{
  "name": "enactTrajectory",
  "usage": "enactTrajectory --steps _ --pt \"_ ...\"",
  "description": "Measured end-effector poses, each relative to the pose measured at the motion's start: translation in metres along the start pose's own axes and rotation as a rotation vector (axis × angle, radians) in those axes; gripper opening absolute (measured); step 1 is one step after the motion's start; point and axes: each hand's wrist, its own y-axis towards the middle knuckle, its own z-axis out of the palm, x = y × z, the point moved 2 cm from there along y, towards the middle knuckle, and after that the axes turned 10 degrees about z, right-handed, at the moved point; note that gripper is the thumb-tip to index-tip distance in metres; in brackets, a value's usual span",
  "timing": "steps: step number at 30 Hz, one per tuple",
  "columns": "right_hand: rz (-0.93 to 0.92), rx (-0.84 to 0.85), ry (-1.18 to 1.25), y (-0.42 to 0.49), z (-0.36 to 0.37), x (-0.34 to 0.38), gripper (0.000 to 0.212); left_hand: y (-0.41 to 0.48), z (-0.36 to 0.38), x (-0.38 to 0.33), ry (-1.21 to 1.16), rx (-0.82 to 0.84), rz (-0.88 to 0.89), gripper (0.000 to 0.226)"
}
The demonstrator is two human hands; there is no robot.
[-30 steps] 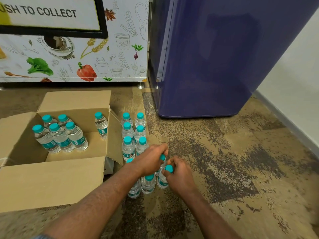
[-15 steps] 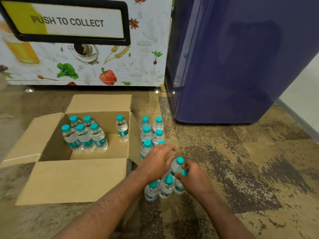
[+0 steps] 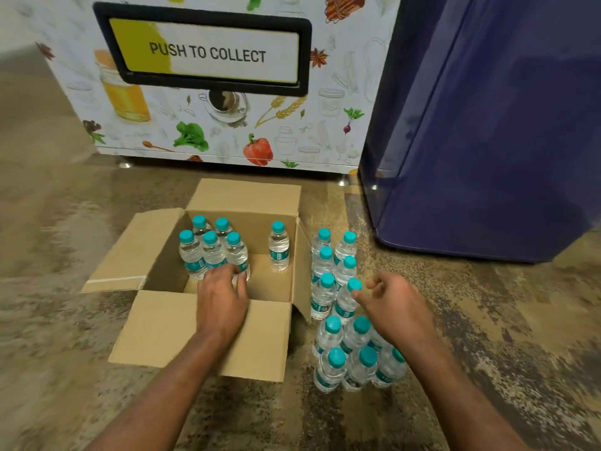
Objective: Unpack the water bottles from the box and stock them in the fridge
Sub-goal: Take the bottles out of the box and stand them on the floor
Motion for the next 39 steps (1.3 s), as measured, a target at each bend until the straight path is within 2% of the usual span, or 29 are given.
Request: enactTrajectory --steps 4,9,12,15,21,25,28,32,36,39 --pt "-0.197 0.017 0.137 -0.012 0.023 0.037 0.024 0.002 0.001 0.011 0.073 0.06 0.003 0.023" --pt "-0.385 0.074 0.156 -0.021 0.059 0.072 0.027 0.001 0.003 0.012 0.214 0.175 0.067 0.062" --pt "-0.471 0.082 0.127 -0.023 0.078 0.086 0.029 0.005 0.003 0.011 0.267 0.249 0.043 0.063" --pt "-0.517 0.116 0.081 -0.019 0.094 0.093 0.031 0.008 0.004 0.009 0.302 0.334 0.006 0.055" --pt "-0.518 0.168 0.004 -0.001 0.119 0.095 0.031 0.01 0.006 0.009 0.335 0.417 -0.014 0.058" --pt "-0.577 0.166 0.008 0.008 0.133 0.1 0.032 0.011 0.005 0.01 0.37 0.406 0.003 0.094" --pt "-0.598 0.123 0.008 0.018 0.14 0.106 0.036 0.012 0.005 0.01 0.387 0.411 0.0 0.104" --pt "-0.617 0.127 -0.019 0.024 0.145 0.11 0.04 0.014 0.003 0.007 0.392 0.436 -0.012 0.103" --pt "-0.615 0.217 -0.033 0.014 0.129 0.109 0.044 0.017 0.0 0.004 0.383 0.564 -0.086 0.071" --pt "-0.585 0.261 -0.012 0.004 0.098 0.111 0.044 0.02 -0.011 -0.007 0.304 0.607 -0.141 0.066"
